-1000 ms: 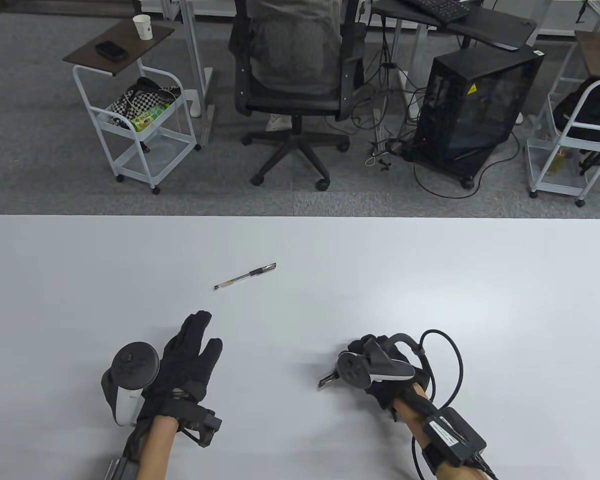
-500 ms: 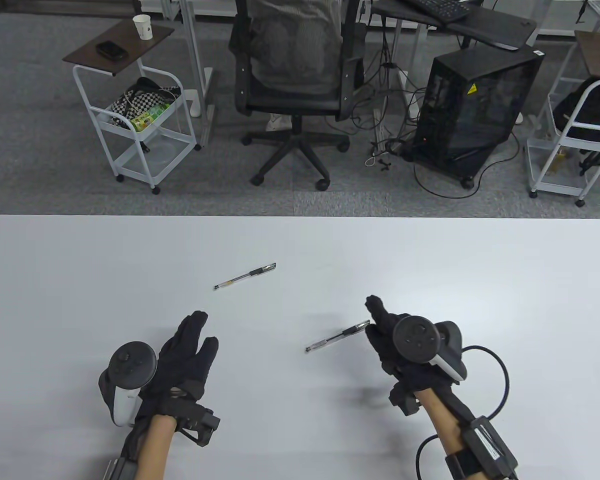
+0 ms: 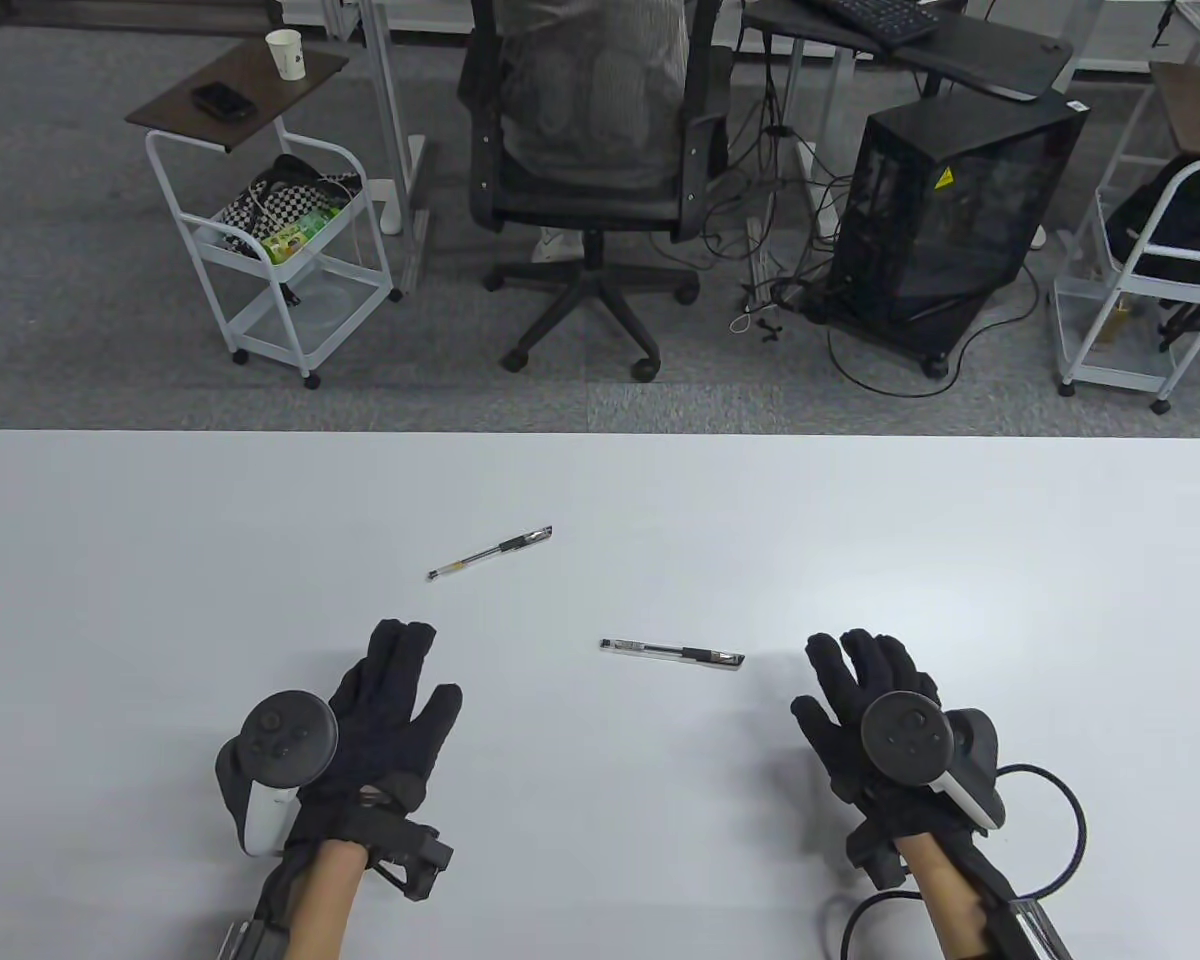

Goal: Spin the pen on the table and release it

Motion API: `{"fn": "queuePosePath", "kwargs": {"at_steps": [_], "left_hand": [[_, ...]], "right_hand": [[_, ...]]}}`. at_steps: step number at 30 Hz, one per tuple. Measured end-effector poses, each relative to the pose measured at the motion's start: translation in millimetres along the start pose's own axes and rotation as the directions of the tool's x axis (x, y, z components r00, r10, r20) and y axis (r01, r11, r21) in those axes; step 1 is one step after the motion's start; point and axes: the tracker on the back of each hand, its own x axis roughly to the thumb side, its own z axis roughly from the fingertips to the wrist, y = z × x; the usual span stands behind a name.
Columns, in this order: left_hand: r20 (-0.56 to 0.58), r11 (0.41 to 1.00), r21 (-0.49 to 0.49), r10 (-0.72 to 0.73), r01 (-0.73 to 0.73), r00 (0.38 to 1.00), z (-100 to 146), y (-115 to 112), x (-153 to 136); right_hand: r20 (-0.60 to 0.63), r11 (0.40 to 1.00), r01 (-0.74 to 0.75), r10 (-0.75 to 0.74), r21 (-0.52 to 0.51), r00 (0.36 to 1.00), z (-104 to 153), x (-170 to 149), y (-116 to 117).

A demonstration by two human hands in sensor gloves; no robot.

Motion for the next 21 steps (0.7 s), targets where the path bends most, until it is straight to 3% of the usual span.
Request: {"fn": "queuePosePath", "kwargs": {"at_steps": [21], "left_hand": [[0.058,0.98,-0.15,-0.119,0.127,0.991,-2.4,-39.8,16.3]], "right_hand": [[0.101,0.998,0.02,-0.026,0.062,0.995,1.2,23.6,7.2]]}}
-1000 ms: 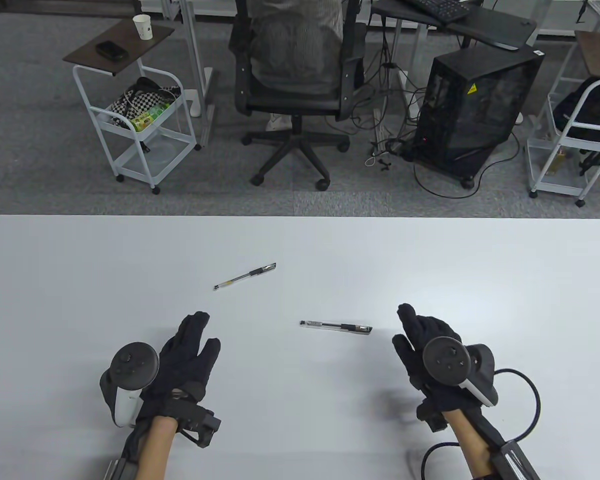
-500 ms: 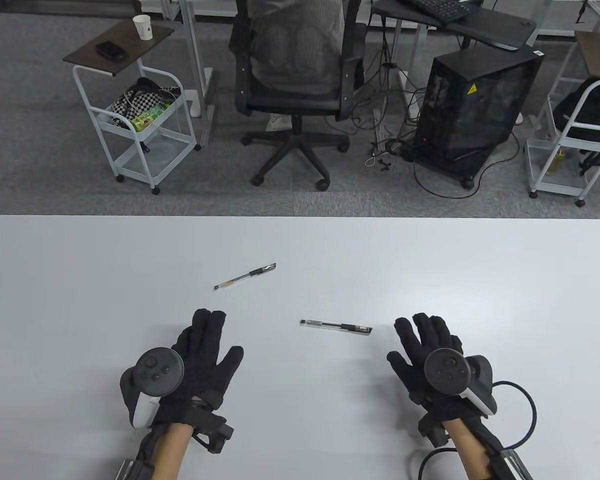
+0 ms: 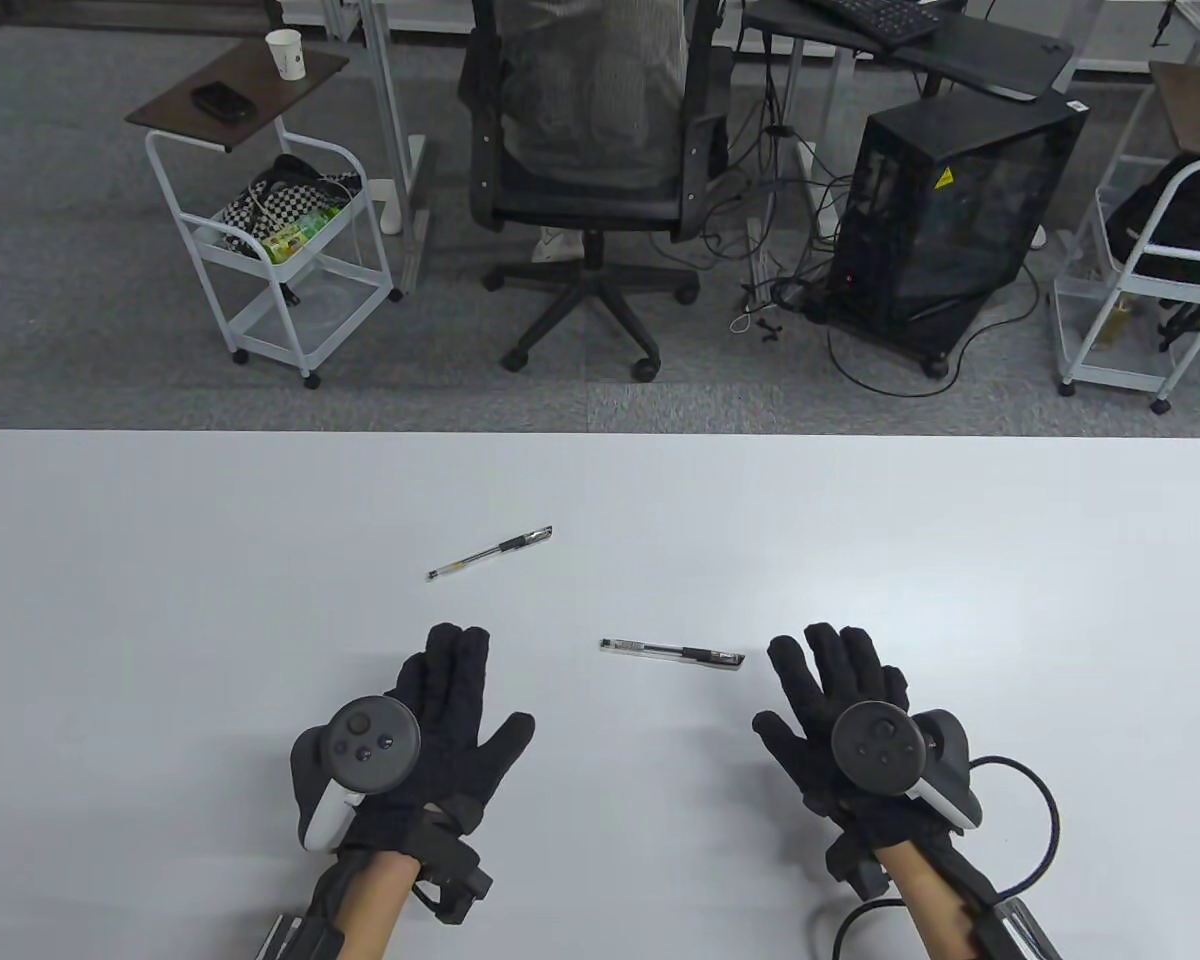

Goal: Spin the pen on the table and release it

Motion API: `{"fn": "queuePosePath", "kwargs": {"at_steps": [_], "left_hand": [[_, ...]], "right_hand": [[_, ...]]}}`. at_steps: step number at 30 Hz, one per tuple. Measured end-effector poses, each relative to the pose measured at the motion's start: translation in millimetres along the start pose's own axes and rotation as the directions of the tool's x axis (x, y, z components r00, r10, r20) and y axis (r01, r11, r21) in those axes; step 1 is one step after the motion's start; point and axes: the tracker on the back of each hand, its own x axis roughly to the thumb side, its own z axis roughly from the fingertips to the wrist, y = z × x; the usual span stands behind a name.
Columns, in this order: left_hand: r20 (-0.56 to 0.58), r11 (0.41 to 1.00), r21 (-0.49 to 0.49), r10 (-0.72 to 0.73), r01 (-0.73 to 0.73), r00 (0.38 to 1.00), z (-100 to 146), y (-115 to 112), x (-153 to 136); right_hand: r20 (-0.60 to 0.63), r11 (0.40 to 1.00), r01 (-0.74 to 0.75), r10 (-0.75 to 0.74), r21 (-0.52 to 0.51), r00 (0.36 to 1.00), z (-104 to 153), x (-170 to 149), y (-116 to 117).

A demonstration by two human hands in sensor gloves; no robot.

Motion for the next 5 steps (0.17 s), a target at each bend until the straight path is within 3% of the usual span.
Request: {"fn": "queuePosePath", "kwargs": {"at_steps": [5], "left_hand": [[-0.009,1.0,-0.013,0.01,-0.01,1.0,0.7,0.6,-0.2]], "right_hand": [[0.001,1.0,0.01,-0.01,-0.001,1.0,0.3,-0.9,-0.4]]}}
